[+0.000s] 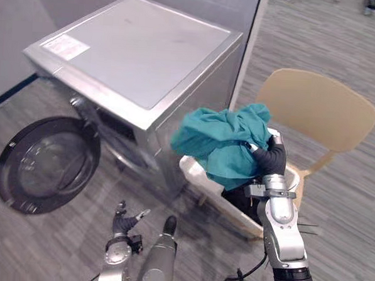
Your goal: Pick up the laundry basket with both hands and put the clothes into the washing machine.
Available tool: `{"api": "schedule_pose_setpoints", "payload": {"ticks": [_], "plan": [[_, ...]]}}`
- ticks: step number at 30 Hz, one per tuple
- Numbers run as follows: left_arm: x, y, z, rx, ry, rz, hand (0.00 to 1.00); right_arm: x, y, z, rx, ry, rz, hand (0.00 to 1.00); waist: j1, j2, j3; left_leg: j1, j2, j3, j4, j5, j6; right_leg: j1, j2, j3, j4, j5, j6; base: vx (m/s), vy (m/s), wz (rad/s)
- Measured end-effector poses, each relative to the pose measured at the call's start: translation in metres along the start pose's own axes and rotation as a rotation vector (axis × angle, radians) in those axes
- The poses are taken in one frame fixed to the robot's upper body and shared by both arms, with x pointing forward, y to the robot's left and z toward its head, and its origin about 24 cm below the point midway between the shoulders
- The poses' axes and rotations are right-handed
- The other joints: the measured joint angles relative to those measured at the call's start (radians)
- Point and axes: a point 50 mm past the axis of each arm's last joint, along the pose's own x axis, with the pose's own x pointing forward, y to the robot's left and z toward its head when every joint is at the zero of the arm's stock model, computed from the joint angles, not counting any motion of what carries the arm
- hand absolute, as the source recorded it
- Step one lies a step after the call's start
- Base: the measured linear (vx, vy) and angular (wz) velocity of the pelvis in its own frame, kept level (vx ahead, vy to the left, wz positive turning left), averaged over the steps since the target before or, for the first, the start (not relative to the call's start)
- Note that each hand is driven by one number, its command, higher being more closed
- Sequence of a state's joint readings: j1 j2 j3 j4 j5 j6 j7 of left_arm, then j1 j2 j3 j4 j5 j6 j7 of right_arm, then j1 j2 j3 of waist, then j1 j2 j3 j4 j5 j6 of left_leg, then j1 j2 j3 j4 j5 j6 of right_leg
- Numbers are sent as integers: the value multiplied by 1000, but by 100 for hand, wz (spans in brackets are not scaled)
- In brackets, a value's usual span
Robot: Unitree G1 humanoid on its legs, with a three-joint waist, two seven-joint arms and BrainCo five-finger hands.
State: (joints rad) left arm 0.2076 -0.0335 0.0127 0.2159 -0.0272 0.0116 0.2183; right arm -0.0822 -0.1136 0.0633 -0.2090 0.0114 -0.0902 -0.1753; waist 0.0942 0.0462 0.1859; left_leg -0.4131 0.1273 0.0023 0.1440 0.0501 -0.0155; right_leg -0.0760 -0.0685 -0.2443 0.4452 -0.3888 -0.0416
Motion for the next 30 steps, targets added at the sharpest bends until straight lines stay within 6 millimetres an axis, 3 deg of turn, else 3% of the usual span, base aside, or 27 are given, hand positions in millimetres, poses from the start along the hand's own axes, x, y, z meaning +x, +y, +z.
{"api": "schedule_pose_setpoints", "payload": {"ticks": [3, 6, 8, 10, 12, 17, 18, 22, 26, 27, 30], "plan": [[-1, -6, 44, 51, -221, -60, 0, 16, 12, 5, -13, -36, 69, 100, -2, -3, -12, 55, -7, 54, 197, -10, -1, -12, -22, -67, -105, 108, -27, -269, -94, 69], [8, -13, 84, 137, -416, -110, 0, 29, 25, 3, -49, -41, 191, 100, -6, 7, -22, 180, 14, 58, 249, -92, -23, -13, -20, -118, -188, 183, -34, -219, 18, 56], [10, -27, 106, 181, -515, -168, 0, 34, 32, -1, -60, -25, 260, 100, -11, 11, -38, 284, 25, 70, 149, -102, -32, -13, -15, -158, -226, 218, -25, -155, 72, 72], [6, -52, 127, 229, -624, -264, 0, 37, 40, -1, -50, -22, 319, 100, -27, 35, -68, 379, 37, 77, -95, -71, -75, -18, 2, -222, -257, 251, -3, -135, 139, 75], [3, -63, 136, 285, -684, -310, 0, 36, 51, -1, -12, -13, 371, 100, -24, 27, -76, 396, 31, 74, -143, -68, -79, -19, -4, -235, -259, 268, 15, -123, 184, 32], [4, -60, 137, 399, -725, -280, 0, 21, 102, -5, 186, 48, 544, 100, -21, -8, -100, 404, -14, 69, -145, -62, -71, 12, -35, -221, -320, 337, 60, -122, 167, 6], [5, -59, 136, 422, -728, -275, 100, 15, 113, -7, 235, 78, 583, 100, -20, -11, -104, 409, -22, 69, -145, -60, -69, 24, -39, -219, -336, 353, 63, -90, 93, 4], [11, -59, 127, 473, -697, -277, 100, 1, 136, -13, 353, 157, 664, 100, -18, -15, -109, 403, -31, 68, -148, -53, -58, 39, -39, -210, -387, 400, 66, -121, 62, 2], [13, -60, 122, 497, -676, -281, 100, -2, 138, -18, 389, 201, 671, 100, -20, -16, -113, 391, -26, 63, -151, -43, -63, 38, -27, -206, -420, 427, 55, -81, -8, -5], [13, -60, 120, 504, -673, -282, 100, -3, 138, -19, 398, 211, 674, 0, -20, -17, -119, 390, -22, 63, -155, -39, -66, 38, -20, -205, -429, 433, 52, -30, -39, -5], [14, -59, 119, 508, -670, -271, 100, -6, 140, -20, 411, 225, 691, 0, -21, -18, -131, 391, -9, 66, -162, -32, -75, 38, -4, -200, -440, 437, 47, -2, -46, -6]]}}
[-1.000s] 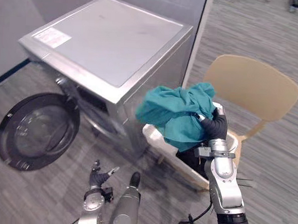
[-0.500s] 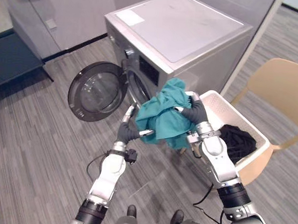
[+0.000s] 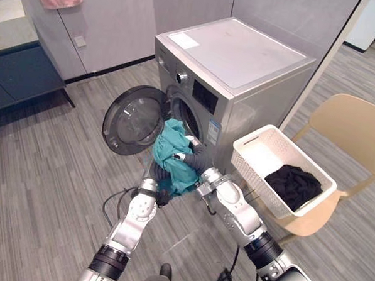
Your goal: Pick up the laundry basket with both hands and put the clothes into the washing machine.
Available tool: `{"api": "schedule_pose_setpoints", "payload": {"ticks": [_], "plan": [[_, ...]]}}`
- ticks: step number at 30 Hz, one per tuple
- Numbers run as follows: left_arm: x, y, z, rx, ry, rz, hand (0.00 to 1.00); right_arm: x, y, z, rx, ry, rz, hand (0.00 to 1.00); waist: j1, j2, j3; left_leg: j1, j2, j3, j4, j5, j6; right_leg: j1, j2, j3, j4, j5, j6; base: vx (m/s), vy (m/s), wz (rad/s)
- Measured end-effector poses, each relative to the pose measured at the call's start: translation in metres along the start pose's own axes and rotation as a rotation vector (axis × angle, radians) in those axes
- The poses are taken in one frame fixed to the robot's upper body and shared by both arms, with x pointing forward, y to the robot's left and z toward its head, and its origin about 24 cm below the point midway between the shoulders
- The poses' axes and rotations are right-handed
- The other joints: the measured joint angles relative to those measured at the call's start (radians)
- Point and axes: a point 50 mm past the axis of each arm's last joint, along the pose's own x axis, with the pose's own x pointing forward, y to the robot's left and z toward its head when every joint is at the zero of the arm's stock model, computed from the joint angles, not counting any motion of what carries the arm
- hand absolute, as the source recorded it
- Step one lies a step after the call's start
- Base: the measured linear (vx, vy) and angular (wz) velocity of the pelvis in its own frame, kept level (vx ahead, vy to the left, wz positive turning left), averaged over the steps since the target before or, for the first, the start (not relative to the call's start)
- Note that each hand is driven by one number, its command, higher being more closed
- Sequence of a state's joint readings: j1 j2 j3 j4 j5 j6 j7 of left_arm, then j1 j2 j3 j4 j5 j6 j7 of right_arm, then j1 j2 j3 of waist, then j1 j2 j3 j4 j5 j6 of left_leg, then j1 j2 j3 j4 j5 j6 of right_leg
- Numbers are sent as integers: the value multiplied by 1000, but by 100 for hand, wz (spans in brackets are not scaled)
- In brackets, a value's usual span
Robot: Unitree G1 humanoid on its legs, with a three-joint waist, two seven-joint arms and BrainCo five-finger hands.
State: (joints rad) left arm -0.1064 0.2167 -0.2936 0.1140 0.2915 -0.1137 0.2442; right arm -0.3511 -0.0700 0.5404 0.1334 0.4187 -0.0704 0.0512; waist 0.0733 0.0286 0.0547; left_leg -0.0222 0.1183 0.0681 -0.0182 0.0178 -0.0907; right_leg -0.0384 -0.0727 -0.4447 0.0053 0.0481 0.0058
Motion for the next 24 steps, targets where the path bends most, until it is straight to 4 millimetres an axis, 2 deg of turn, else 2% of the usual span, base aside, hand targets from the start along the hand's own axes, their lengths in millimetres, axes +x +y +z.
{"api": "schedule_pose_setpoints", "payload": {"ticks": [8, 11, 13, 16, 19, 21, 22, 23, 24], "plan": [[0, 7, -4, -59, 33, 76, 100, 0, 2, 1, -13, -14, 8, 0, -1, -1, -1, 0, 18, 21, 3, 3, -6, -10, 36, 35, -5, 4, -10, 30, -21, -10], [-5, 11, -11, -146, 89, 141, 100, -2, -3, 4, -140, -22, -5, 0, -1, -1, -1, 1, 19, 29, -2, 4, -5, -20, 38, 46, 3, 1, -14, 11, 11, -9], [-11, 16, -20, -201, 138, 199, 100, -12, -9, 10, -276, -43, -27, 0, 1, -1, -1, -3, 20, 31, -9, 4, -5, -20, 38, 49, 4, -1, -12, -20, 14, -1], [-30, 28, -39, -215, 230, 267, 100, -36, -29, 16, -447, -53, -135, 0, 0, -1, -1, -7, 20, 8, -18, 4, -4, -21, 37, 34, 20, -23, -6, 23, -1, 23], [-48, 34, -64, -210, 349, 309, 100, -74, -61, 6, -544, 44, -313, 0, 0, 0, 1, -53, 18, -65, -4, 7, -8, -49, 20, -26, 93, -83, -4, 47, -32, 59], [-56, 36, -79, -216, 428, 327, 100, -95, -74, -2, -588, 115, -381, 0, -2, -1, 3, -88, 11, -106, -1, 28, -3, -81, -5, -80, 161, -133, -1, 64, -57, 97], [-63, 36, -90, -231, 488, 336, 100, -110, -84, -7, -628, 172, -434, 0, -3, -4, 10, -113, -4, -112, -13, 60, 30, -98, -40, -131, 212, -176, 3, 55, -55, 107], [-64, 36, -92, -233, 499, 337, 100, -113, -86, -9, -634, 186, -444, 0, -4, -8, 12, -116, -11, -101, -18, 72, 45, -100, -53, -142, 218, -182, 1, 26, -2, 121], [-67, 34, -98, -240, 535, 339, 100, -124, -96, -17, -654, 250, -491, 0, -5, -22, 21, -128, -34, -19, -33, 107, 135, -101, -90, -186, 232, -198, -9, 10, 66, 109]]}}
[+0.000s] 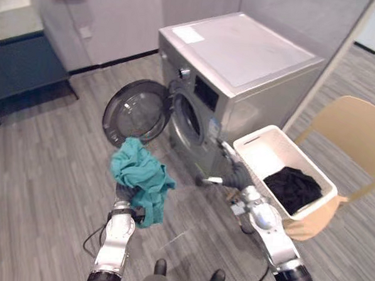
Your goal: Pick up the laundry basket with both hands and put the clothes into the washing machine.
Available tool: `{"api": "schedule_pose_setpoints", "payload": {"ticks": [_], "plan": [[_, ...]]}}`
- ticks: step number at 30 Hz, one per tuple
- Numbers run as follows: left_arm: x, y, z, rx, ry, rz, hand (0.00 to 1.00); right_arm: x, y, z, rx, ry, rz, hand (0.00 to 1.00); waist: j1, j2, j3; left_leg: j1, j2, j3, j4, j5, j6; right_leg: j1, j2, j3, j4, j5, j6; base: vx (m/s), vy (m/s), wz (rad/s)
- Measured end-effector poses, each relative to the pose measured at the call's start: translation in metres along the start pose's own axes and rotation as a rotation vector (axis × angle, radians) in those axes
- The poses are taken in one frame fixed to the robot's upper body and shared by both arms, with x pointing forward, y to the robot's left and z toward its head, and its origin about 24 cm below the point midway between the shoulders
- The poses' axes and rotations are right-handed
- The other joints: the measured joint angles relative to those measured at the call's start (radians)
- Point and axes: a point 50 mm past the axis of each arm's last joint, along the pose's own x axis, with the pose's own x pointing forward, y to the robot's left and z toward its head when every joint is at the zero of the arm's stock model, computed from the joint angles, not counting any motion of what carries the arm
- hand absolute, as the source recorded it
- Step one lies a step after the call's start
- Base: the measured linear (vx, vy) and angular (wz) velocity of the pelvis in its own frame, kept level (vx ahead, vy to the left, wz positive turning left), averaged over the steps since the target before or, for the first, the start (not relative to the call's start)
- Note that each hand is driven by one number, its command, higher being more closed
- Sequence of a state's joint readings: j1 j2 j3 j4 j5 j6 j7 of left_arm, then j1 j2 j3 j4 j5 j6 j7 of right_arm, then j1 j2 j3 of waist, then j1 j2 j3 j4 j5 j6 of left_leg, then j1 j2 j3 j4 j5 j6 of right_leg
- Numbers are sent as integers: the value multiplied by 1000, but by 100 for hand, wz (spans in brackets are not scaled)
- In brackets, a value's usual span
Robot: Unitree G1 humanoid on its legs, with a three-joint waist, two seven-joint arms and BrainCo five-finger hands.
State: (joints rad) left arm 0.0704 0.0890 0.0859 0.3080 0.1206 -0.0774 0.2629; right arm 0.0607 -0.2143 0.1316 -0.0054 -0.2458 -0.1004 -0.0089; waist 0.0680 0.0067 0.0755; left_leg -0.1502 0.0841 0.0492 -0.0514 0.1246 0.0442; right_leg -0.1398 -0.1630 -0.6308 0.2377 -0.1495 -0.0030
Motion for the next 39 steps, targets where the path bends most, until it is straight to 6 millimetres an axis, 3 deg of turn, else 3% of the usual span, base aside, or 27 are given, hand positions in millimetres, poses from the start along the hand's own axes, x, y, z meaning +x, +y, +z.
{"api": "schedule_pose_setpoints", "payload": {"ticks": [1, 2, 3, 5, 6, 8, 9, 11, 12, 13, 14, 15, 16, 18, 19, 21, 23, 24, 26, 27, 28, 30, 32, 35, 37, 39], "plan": [[-2, -1, -6, -4, 33, 1, 100, -4, -5, -15, -11, 68, -28, 0, 0, 5, 2, -14, 3, 149, 12, -47, 78, -1, -14, -44, 9, -2, 6, 37, 109, 115], [-2, 0, -9, 0, 44, 3, 100, -6, -6, -22, -18, 102, -30, 0, 3, 5, 5, -24, 9, 195, 19, -54, 82, -3, -19, -60, 19, -5, 6, 54, 71, 88], [-5, 5, -18, 8, 82, 18, 100, -9, -4, -37, -33, 178, -22, 0, 3, 1, 8, -31, 16, 237, 27, -45, 62, -10, -34, -71, 57, -23, 10, 101, 49, 63], [-15, 11, -40, 27, 171, 27, 100, -15, 2, -57, -45, 278, -2, 0, 3, -5, 12, -26, 1, 222, 34, -41, 17, -7, -63, -55, 103, -51, 30, 107, 16, 49], [-22, 14, -54, 40, 231, 26, 100, -22, 6, -72, -45, 348, 11, 0, 3, -8, 14, -29, -3, 213, 49, -56, -23, -5, -81, -54, 123, -67, 49, 99, 46, 31], [-34, 22, -72, 51, 307, 34, 100, -33, 17, -95, -11, 469, 29, 0, 4, -31, 28, -44, -27, 212, 114, -119, -41, -4, -126, -55, 175, -99, 75, 99, 71, 25], [-42, 30, -82, 63, 353, 42, 100, -43, 23, -107, 13, 549, 36, 0, 3, -53, 41, -49, -41, 205, 161, -167, -47, -1, -174, -54, 234, -125, 87, 128, 67, 34], [-51, 36, -93, 84, 410, 49, 100, -60, 27, -123, 30, 646, 37, 0, 0, -69, 57, -47, -68, 193, 222, -219, -30, -31, -229, 28, 377, -115, 38, 175, 100, 37], [-54, 38, -95, 93, 422, 50, 100, -67, 28, -129, 31, 684, 38, 0, -2, -68, 67, -42, -73, 179, 256, -244, -21, -74, -235, 129, 475, -77, -26, 259, 177, 41], [-54, 43, -97, 112, 428, 55, 100, -78, 32, -135, 36, 725, 34, 0, -8, -61, 83, -17, -64, 133, 295, -280, -9, -177, -205, 305, 643, -26, -48, 318, 143, 42], [-53, 45, -96, 121, 424, 55, 100, -81, 35, -137, 45, 741, 36, 0, -15, -51, 91, -14, -57, 115, 302, -291, -5, -202, -167, 354, 660, -61, -11, 312, 90, 58], [-50, 49, -94, 131, 414, 62, 100, -84, 39, -138, 57, 755, 37, 0, -37, -52, 91, -1, -49, 84, 297, -300, -6, -239, -91, 402, 630, -103, 13, 188, 14, 51], [-48, 51, -93, 138, 407, 64, 100, -84, 40, -138, 60, 756, 33, 0, -47, -58, 96, 11, -50, 77, 286, -303, -6, -259, -66, 419, 600, -111, 20, 190, 18, 56], [-37, 47, -89, 147, 396, 47, 100, -88, 39, -142, 66, 784, 6, 0, -68, -62, 107, 61, -62, 47, 245, -309, -4, -304, 3, 423, 389, -88, 50, 316, -13, 58], [-28, 40, -84, 142, 377, 28, 100, -94, 38, -148, 70, 823, -14, 0, -88, -59, 119, 101, -74, 16, 221, -314, -9, -299, 32, 418, 155, -10, 63, 397, -46, 74], [-22, 34, -77, 139, 349, 12, 100, -99, 39, -151, 70, 856, -17, 0, -103, -71, 130, 140, -96, -12, 215, -326, -31, -295, 43, 448, -14, 81, 66, 419, -98, 75], [-20, 25, -74, 150, 334, -12, 100, -103, 38, -153, 83, 871, -31, 0, -117, -74, 128, 180, -93, -59, 228, -373, -56, -297, 57, 501, 0, 175, 29, 522, -177, 71], [-20, 18, -72, 163, 321, -38, 100, -105, 35, -153, 87, 874, -46, 0, -116, -52, 132, 198, -72, -66, 260, -395, -85, -290, 64, 482, 61, 194, 2, 557, -221, 62], [-22, 7, -70, 129, 318, -55, 100, -99, 33, -150, 96, 850, -64, 0, -115, -23, 150, 122, -14, -26, 525, -407, -114, -241, 80, 430, 119, 133, -30, 602, -261, 49], [-25, -1, -69, 102, 319, -63, 100, -96, 32, -146, 102, 825, -75, 0, -108, 1, 158, 46, 57, 15, 766, -360, -152, -183, 116, 402, 129, 92, -60, 544, -242, 8], [-29, -3, -70, 88, 324, -69, 100, -89, 32, -140, 116, 792, -85, 0, -94, 10, 158, -40, 130, 46, 980, -296, -143, -133, 152, 399, 129, 57, -86, 532, -224, -9], [-28, -8, -66, 81, 311, -91, 100, -79, 32, -132, 121, 742, -105, 0, -74, -8, 162, -124, 188, 88, 1131, -311, -132, -77, 172, 414, 122, 23, -103, 480, -177, -29], [-26, -15, -61, 78, 290, -115, 100, -75, 30, -127, 132, 720, -133, 0, -68, -23, 163, -180, 201, 125, 1085, -327, -106, -18, 172, 439, 74, 18, -103, 425, -115, -28], [-24, -22, -49, 53, 242, -124, 100, -74, 30, -126, 142, 715, -147, 0, -48, -25, 163, -186, 178, 129, 803, -340, -86, 50, 176, 503, 36, 17, -100, 354, 58, -63], [-22, -25, -44, 55, 220, -136, 100, -74, 32, -125, 155, 714, -151, 0, -41, -26, 163, -188, 125, 33, 613, -334, -94, 63, 175, 564, 44, -7, -73, 263, 190, -82], [-24, -32, -43, 57, 214, -163, 100, -77, 31, -127, 150, 724, -156, 0, -30, -7, 154, -171, 106, -53, 468, -293, -145, 53, 187, 635, 103, -76, -24, 248, 286, -106]]}}
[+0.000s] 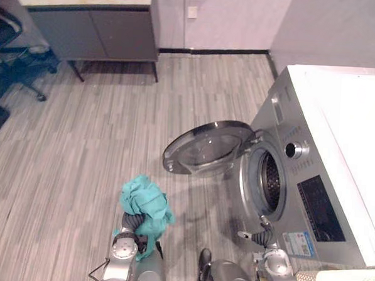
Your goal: Pick up the laundry basket with both hands and put the clothes into the washing machine.
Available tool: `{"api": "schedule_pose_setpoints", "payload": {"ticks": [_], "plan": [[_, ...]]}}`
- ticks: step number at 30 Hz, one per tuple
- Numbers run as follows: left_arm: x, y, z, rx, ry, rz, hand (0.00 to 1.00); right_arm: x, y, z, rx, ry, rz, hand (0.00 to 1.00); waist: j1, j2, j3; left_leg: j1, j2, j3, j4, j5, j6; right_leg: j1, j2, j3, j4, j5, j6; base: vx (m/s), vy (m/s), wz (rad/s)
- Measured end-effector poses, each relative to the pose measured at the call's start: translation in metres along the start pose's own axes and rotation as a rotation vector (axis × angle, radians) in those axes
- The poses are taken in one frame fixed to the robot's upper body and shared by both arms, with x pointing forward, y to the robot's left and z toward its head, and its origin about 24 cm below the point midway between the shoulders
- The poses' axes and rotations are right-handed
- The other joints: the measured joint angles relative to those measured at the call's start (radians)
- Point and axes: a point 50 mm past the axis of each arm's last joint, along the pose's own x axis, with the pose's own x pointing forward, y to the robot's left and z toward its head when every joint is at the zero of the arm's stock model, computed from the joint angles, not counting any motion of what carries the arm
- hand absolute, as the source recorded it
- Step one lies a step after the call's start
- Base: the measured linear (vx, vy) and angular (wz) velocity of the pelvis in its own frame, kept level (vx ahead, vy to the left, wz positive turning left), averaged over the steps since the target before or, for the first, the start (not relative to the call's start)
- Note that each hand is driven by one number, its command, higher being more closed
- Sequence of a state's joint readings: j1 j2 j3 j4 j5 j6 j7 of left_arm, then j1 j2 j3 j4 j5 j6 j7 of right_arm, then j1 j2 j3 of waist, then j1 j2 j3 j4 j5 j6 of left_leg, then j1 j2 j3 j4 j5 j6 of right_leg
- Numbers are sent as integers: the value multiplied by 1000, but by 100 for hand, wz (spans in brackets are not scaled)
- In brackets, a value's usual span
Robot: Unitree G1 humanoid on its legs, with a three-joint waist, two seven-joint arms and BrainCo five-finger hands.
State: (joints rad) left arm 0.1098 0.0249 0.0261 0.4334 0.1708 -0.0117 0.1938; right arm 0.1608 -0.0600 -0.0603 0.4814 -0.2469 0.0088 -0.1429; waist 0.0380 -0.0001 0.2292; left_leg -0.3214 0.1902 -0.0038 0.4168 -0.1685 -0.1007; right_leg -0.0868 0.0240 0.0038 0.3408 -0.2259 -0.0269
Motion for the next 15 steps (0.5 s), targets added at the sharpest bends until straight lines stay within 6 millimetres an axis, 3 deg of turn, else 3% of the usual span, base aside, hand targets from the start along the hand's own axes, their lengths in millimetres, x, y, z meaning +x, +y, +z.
{"api": "schedule_pose_setpoints", "payload": {"ticks": [1, 3, 4, 7, 8, 9, 10, 12, 13, 15], "plan": [[-3, -6, -2, -2, 8, -17, 100, -2, -1, -4, -2, 11, -8, 0, 1, 17, -10, 6, 4, -14, -18, 60, -6, -10, 12, 30, 45, -40, 20, 221, 359, -108], [-5, -9, -8, 29, 25, -49, 100, -10, 11, -15, 36, 58, 7, 0, 1, -41, -34, 21, -17, 77, 58, 11, 22, -39, -30, 118, 109, -95, 70, 248, 385, -123], [-7, -8, -10, 52, 29, -54, 100, -14, 18, -18, 47, 72, 24, 0, 2, -68, -48, 50, -20, 159, 68, -19, 43, -50, -48, 173, 124, -92, 88, 194, 279, -127], [-6, -5, -9, 74, 20, -57, 100, -14, 23, -16, 61, 70, 31, 0, 3, -83, -53, 134, -10, 329, 47, -55, 70, -96, -104, 112, 171, -53, 142, 118, 258, -146], [-5, -5, -8, 84, 11, -60, 100, -13, 23, -14, 61, 66, 32, 0, 2, -78, -50, 157, -8, 364, 35, -57, 74, -109, -122, 68, 175, -40, 136, 62, 189, -169], [-2, -4, -4, 98, -4, -62, 100, -10, 24, -12, 60, 63, 38, 0, 0, -75, -49, 199, -1, 435, 2, -59, 76, -130, -155, -53, 175, -18, 127, 41, 145, -164], [1, 0, -1, 111, -15, -54, 100, -4, 28, -11, 49, 74, 55, 0, -3, -68, -46, 235, 4, 503, -32, -57, 76, -132, -182, -200, 138, 3, 96, 37, 126, -168], [7, 7, 1, 137, -16, -44, 100, 7, 30, -11, 3, 99, 77, 0, -24, -69, -54, 261, 16, 572, -69, -48, 66, -115, -199, -358, 41, 49, 59, 41, 52, -131], [11, 10, 3, 150, -19, -41, 100, 12, 26, -10, -27, 101, 74, 0, -37, -58, -56, 266, 18, 591, -99, -30, 59, -108, -193, -417, -10, 84, 48, 61, 1, -85], [15, 12, 6, 159, -25, -37, 100, 12, 20, -17, -51, 129, 66, 0, -56, -39, -46, 267, 30, 579, -98, -23, 54, -89, -149, -400, -67, 112, 40, 101, -106, -58]]}}
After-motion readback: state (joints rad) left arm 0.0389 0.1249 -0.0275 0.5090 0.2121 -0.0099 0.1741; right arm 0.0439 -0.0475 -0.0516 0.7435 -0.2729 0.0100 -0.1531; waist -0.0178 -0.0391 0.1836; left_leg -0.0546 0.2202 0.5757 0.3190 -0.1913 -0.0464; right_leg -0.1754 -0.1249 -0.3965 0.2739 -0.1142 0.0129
